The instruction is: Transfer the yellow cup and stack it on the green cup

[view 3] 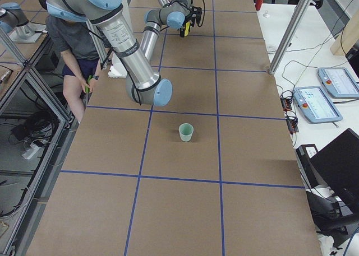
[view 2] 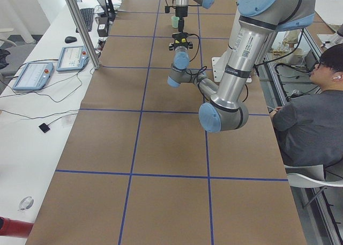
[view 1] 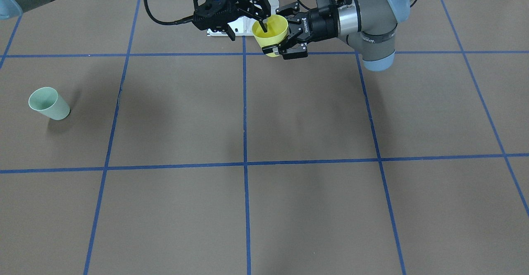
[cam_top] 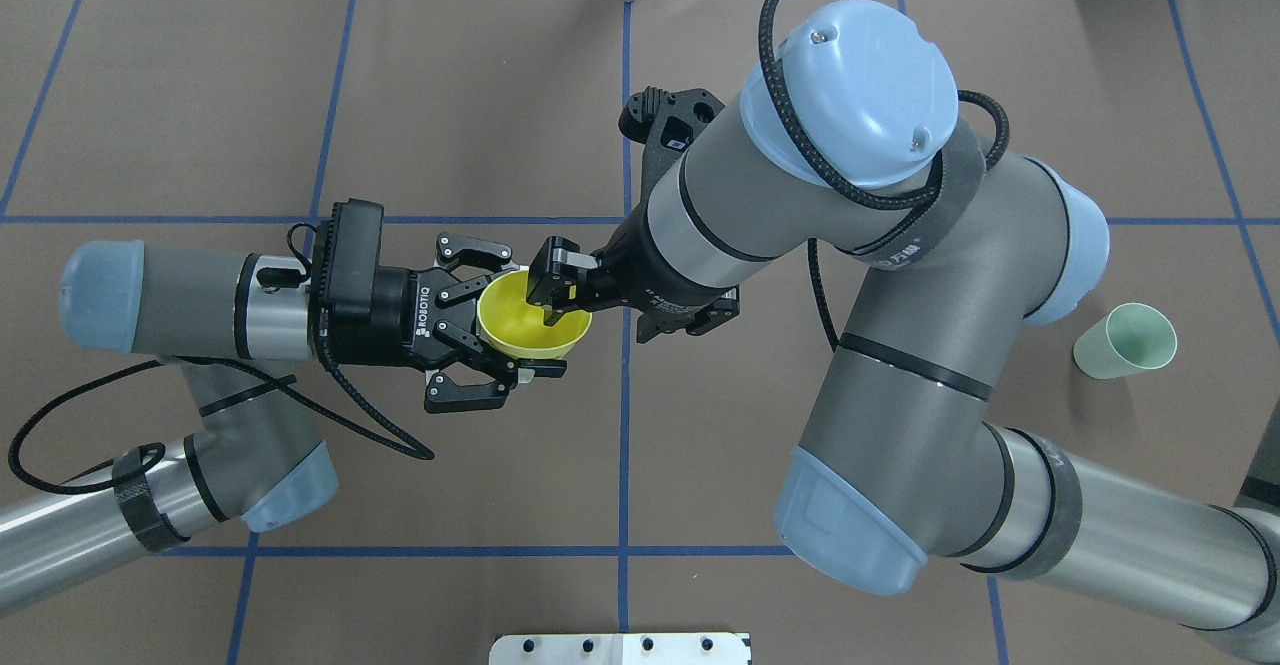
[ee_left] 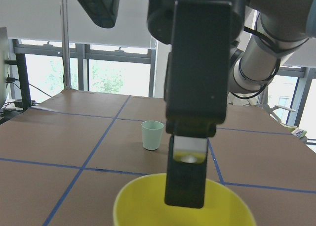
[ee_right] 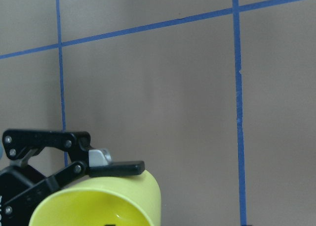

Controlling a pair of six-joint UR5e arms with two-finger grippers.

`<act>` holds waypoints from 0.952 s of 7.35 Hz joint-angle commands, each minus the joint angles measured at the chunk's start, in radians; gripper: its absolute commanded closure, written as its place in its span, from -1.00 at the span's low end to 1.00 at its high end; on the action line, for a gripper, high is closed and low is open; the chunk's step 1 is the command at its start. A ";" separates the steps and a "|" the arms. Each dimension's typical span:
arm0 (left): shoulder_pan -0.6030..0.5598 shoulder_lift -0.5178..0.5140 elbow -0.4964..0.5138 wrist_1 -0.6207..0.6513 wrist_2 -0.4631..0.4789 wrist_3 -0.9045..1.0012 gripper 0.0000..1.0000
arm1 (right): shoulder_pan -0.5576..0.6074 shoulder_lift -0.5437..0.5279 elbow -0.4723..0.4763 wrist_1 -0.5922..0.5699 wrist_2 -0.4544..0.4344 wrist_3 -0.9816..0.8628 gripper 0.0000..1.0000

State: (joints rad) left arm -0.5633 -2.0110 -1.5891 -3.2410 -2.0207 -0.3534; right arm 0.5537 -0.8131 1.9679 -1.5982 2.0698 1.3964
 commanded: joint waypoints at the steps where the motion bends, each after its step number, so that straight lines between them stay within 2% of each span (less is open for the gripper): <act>1: 0.005 0.000 0.000 -0.002 -0.001 0.001 1.00 | -0.001 0.028 -0.020 0.000 0.000 -0.001 -0.33; 2: 0.005 0.000 0.000 -0.002 -0.001 0.002 1.00 | -0.002 0.041 -0.038 0.000 0.000 -0.001 -0.21; 4: 0.005 0.002 0.001 -0.002 -0.001 0.002 1.00 | -0.002 0.040 -0.041 -0.002 0.000 -0.001 -0.20; 5: 0.005 0.002 0.003 0.000 -0.001 0.002 1.00 | -0.002 0.038 -0.041 -0.002 0.001 -0.001 -0.11; 6: 0.005 0.002 0.005 0.000 -0.001 0.002 1.00 | 0.000 0.038 -0.041 -0.002 0.001 -0.001 0.09; 7: 0.006 0.002 0.008 0.000 -0.001 0.002 1.00 | 0.000 0.037 -0.041 -0.002 0.004 -0.002 0.49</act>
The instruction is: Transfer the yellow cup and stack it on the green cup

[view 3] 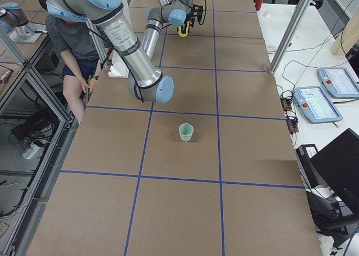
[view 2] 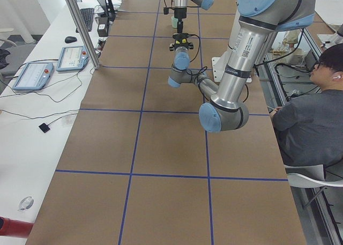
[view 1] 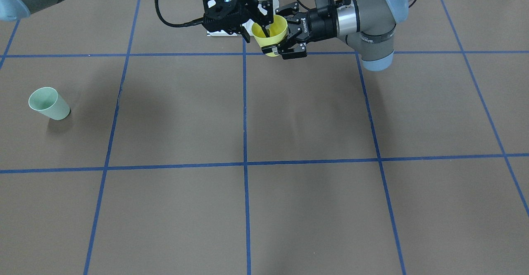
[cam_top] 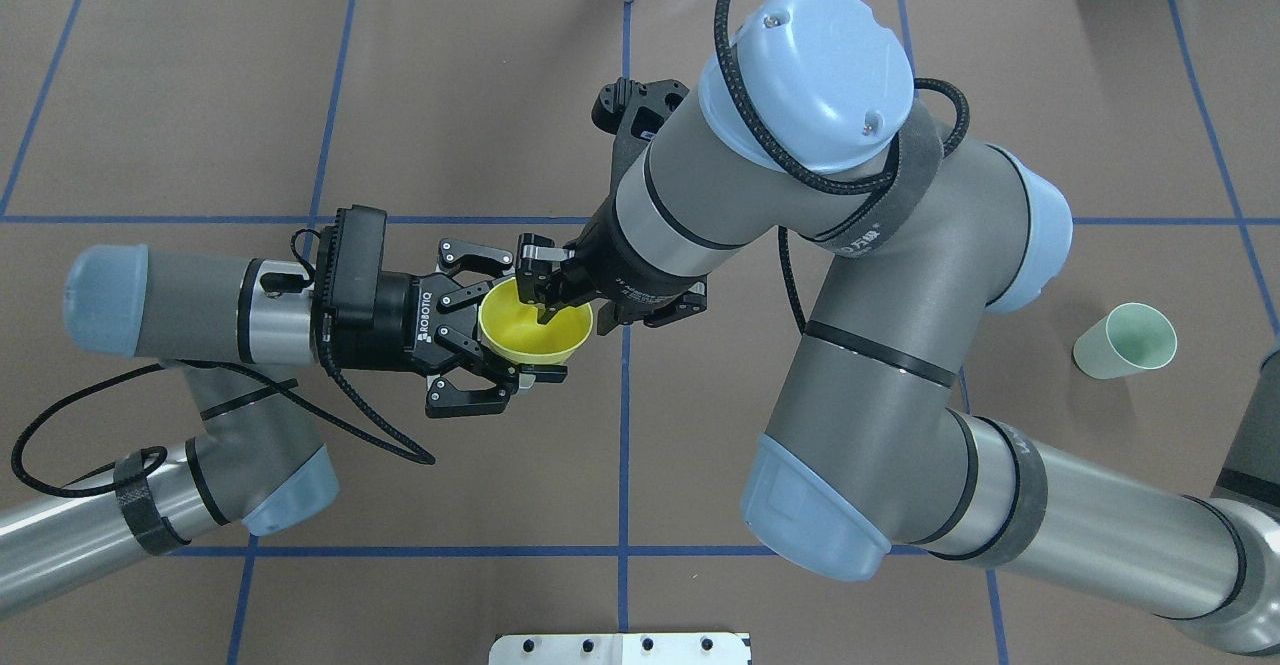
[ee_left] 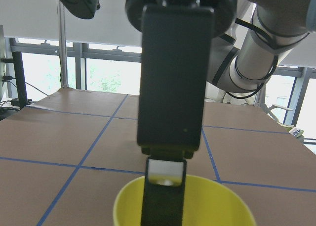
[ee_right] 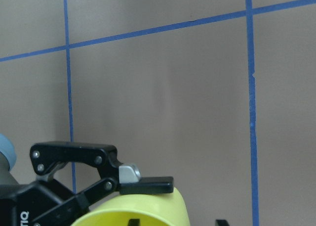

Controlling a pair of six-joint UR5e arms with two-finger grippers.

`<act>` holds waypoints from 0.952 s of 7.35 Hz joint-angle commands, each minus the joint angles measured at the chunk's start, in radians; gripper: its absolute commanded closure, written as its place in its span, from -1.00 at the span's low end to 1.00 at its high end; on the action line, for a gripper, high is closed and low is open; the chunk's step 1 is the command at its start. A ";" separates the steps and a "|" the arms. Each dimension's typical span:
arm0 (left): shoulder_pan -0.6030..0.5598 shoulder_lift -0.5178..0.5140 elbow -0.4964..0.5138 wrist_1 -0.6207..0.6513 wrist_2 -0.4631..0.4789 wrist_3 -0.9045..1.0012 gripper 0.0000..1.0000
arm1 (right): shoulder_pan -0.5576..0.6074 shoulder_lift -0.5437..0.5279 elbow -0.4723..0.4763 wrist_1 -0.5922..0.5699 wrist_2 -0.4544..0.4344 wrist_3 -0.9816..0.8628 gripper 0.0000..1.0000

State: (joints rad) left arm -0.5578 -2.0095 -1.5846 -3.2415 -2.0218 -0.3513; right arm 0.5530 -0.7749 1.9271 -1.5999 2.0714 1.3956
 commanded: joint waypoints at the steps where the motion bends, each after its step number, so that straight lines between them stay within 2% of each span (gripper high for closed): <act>1: 0.006 0.000 0.003 0.000 0.000 0.000 1.00 | 0.001 -0.001 0.000 0.000 0.003 -0.003 0.90; 2: 0.006 0.000 0.003 0.000 0.000 0.000 0.85 | 0.001 -0.004 0.000 0.000 0.001 -0.003 1.00; 3: 0.006 -0.003 0.002 0.002 0.000 -0.001 0.44 | 0.001 -0.006 0.000 0.000 -0.001 -0.003 1.00; 4: 0.006 -0.009 0.002 0.002 0.000 -0.003 -0.13 | 0.001 -0.006 -0.002 0.000 -0.004 -0.006 1.00; 5: 0.006 -0.012 0.005 0.002 0.000 -0.011 -0.99 | 0.001 -0.006 -0.002 0.000 -0.004 -0.007 1.00; 7: 0.006 -0.006 0.005 0.006 0.000 -0.003 -1.00 | 0.001 -0.015 0.000 -0.002 -0.007 -0.007 1.00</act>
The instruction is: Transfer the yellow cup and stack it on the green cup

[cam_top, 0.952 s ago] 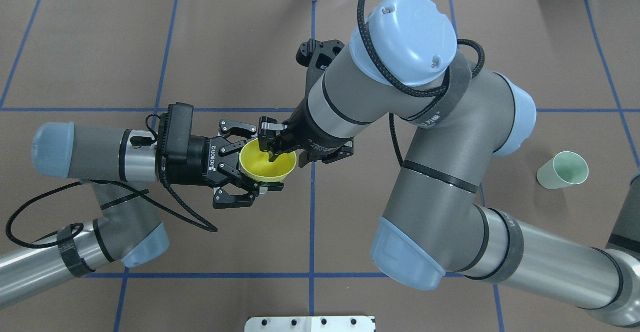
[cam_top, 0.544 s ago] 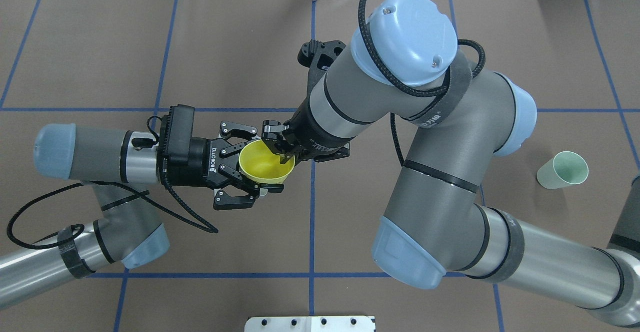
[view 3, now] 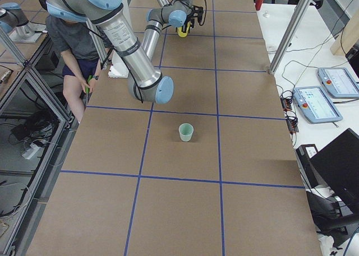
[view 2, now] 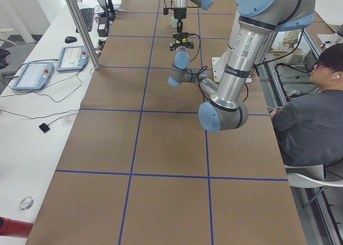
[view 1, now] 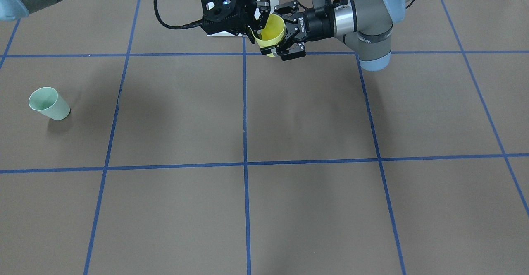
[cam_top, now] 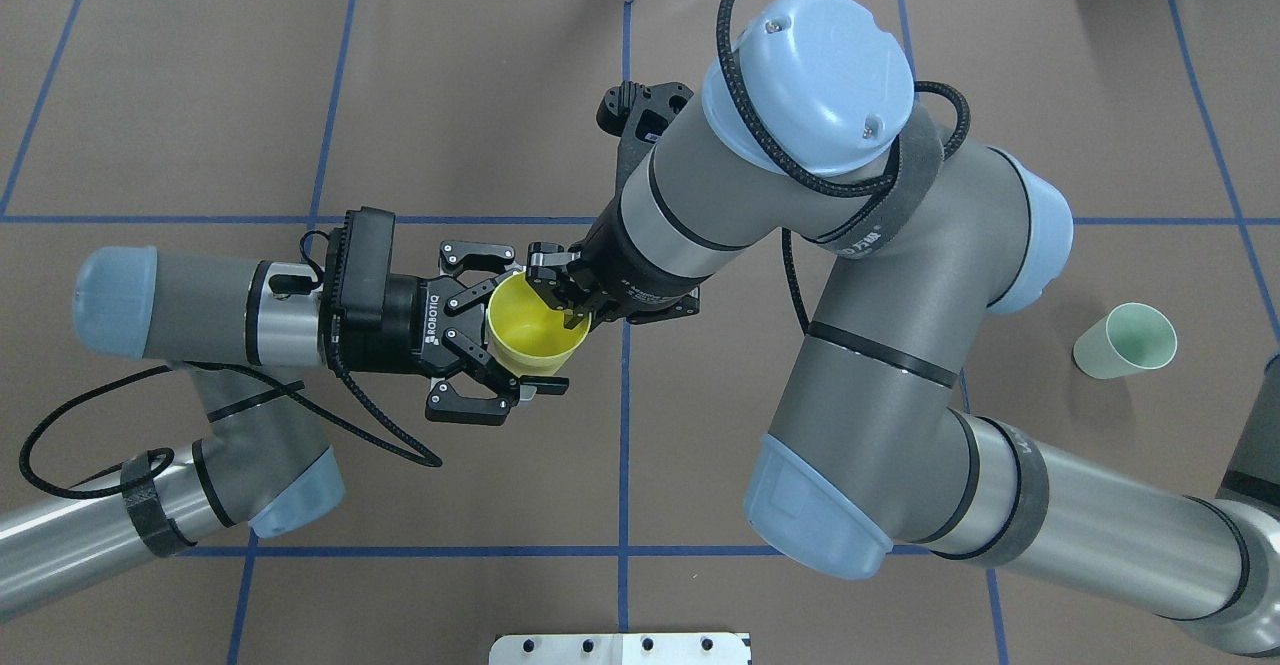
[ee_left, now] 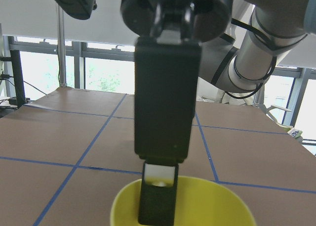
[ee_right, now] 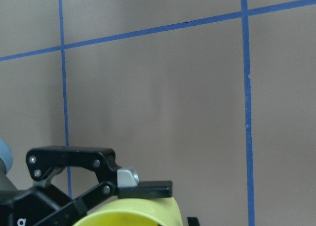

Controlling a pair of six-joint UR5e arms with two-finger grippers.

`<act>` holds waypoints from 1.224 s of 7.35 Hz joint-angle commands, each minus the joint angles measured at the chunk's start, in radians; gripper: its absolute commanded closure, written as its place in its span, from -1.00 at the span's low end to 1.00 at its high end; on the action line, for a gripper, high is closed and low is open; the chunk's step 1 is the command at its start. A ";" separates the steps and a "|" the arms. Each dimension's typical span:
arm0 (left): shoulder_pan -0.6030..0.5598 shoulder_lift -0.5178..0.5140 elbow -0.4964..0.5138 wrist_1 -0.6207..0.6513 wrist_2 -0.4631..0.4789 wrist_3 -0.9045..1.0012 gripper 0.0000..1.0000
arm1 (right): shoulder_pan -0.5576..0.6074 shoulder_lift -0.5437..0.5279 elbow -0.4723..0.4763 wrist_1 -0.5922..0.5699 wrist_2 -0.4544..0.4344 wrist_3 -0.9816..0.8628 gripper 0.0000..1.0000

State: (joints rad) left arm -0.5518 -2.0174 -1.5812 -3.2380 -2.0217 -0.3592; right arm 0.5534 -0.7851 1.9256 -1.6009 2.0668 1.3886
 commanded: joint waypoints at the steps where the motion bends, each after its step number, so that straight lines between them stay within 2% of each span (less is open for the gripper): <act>1: 0.000 0.003 0.000 0.009 0.001 0.006 -1.00 | 0.002 -0.006 0.001 -0.001 -0.001 0.000 1.00; 3: -0.002 0.005 0.003 0.012 0.003 0.006 -1.00 | 0.008 -0.034 0.010 -0.002 -0.002 0.000 1.00; 6: -0.005 0.005 0.007 0.014 0.012 0.005 -1.00 | 0.091 -0.094 0.013 -0.004 0.001 -0.008 1.00; 8: -0.013 0.011 0.006 0.064 0.098 0.005 -1.00 | 0.160 -0.129 0.007 -0.008 0.001 -0.037 1.00; 9: -0.017 0.035 0.001 0.111 0.179 0.003 -1.00 | 0.198 -0.161 0.003 -0.008 -0.002 -0.087 1.00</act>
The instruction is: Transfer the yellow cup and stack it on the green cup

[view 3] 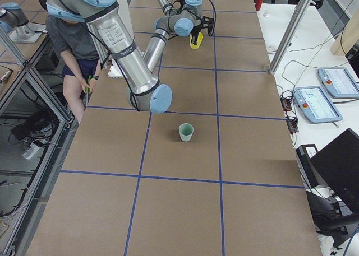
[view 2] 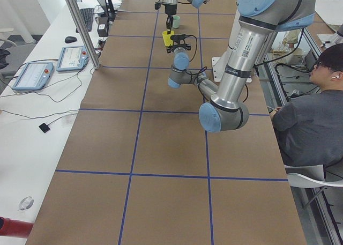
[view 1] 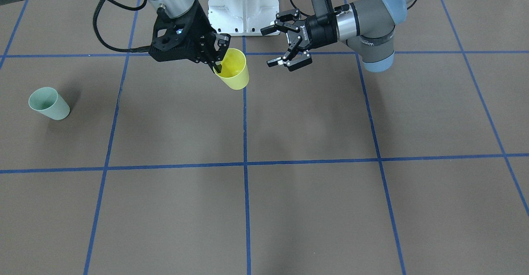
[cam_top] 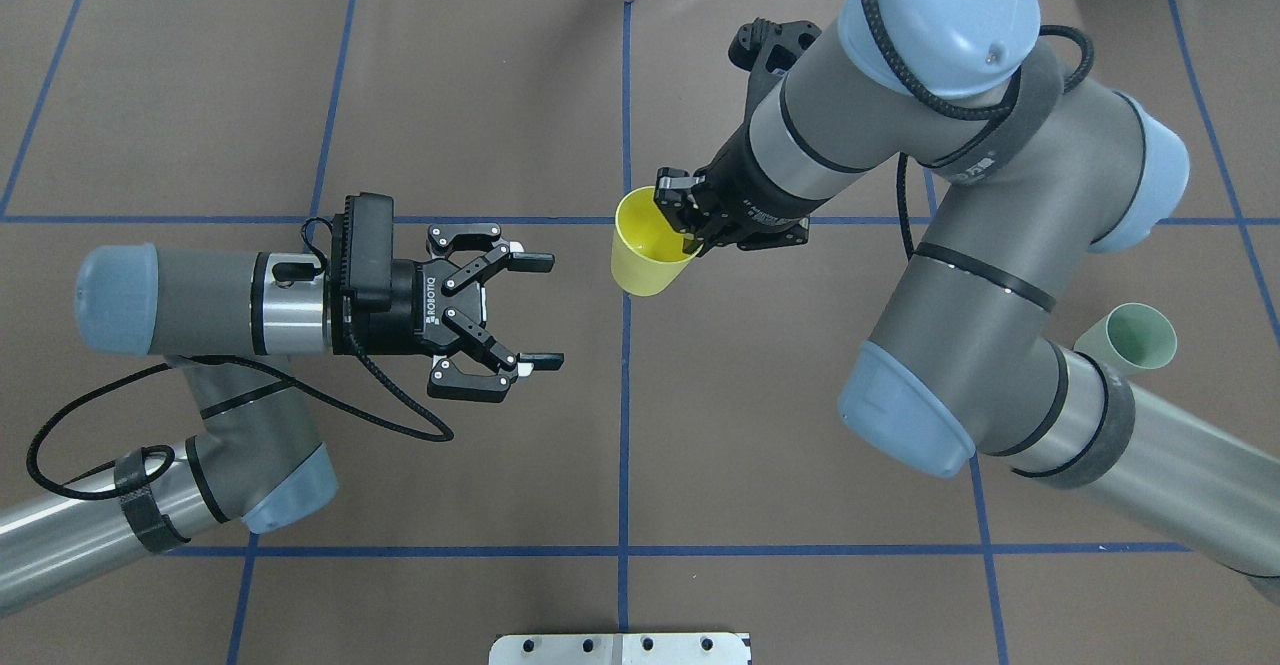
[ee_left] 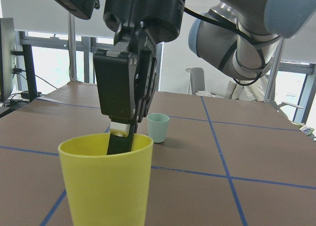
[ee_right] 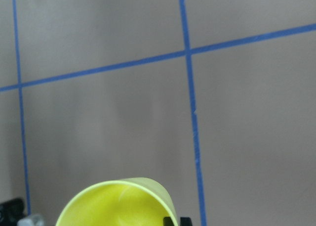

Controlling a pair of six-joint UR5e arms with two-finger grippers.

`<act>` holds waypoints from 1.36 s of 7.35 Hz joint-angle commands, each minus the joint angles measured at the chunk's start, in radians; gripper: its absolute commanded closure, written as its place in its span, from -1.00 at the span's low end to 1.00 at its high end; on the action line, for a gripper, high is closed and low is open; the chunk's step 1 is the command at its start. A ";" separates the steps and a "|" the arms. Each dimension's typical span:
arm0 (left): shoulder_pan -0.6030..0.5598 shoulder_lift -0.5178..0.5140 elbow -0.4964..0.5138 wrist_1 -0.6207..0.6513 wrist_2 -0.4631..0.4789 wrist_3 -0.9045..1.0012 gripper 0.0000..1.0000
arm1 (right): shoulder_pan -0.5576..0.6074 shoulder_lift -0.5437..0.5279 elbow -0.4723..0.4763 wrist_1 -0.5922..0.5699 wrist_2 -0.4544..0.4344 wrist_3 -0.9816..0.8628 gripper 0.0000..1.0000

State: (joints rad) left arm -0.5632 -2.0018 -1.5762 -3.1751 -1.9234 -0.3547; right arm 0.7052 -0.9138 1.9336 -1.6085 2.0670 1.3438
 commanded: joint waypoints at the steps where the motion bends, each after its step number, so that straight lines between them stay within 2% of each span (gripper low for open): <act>1: -0.026 0.040 -0.008 0.119 0.119 0.000 -1.00 | 0.087 -0.059 -0.005 -0.019 -0.001 -0.102 1.00; 2: -0.082 0.060 -0.013 0.212 0.122 0.000 -1.00 | 0.123 -0.075 -0.007 -0.034 -0.001 -0.156 1.00; 3: -0.155 0.064 -0.016 0.338 0.088 0.000 -1.00 | 0.163 -0.100 -0.007 -0.036 0.001 -0.196 1.00; 5: -0.249 0.083 -0.050 0.617 0.075 0.002 -1.00 | 0.220 -0.141 -0.008 -0.068 0.001 -0.294 1.00; 6: -0.279 0.087 -0.068 0.771 0.073 0.061 -1.00 | 0.243 -0.145 -0.008 -0.083 0.002 -0.336 1.00; 8: -0.346 0.161 -0.155 1.104 0.075 0.265 -1.00 | 0.286 -0.216 -0.002 -0.082 0.013 -0.475 1.00; 9: -0.404 0.222 -0.203 1.194 0.072 0.276 -1.00 | 0.289 -0.267 0.014 -0.076 0.013 -0.517 1.00; 10: -0.499 0.256 -0.176 1.236 0.026 0.276 -1.00 | 0.307 -0.292 0.025 -0.077 0.016 -0.572 1.00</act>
State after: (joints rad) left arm -0.9653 -1.7987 -1.7481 -2.0291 -1.8618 -0.0996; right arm 0.9934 -1.1642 1.9444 -1.6866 2.0800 0.8416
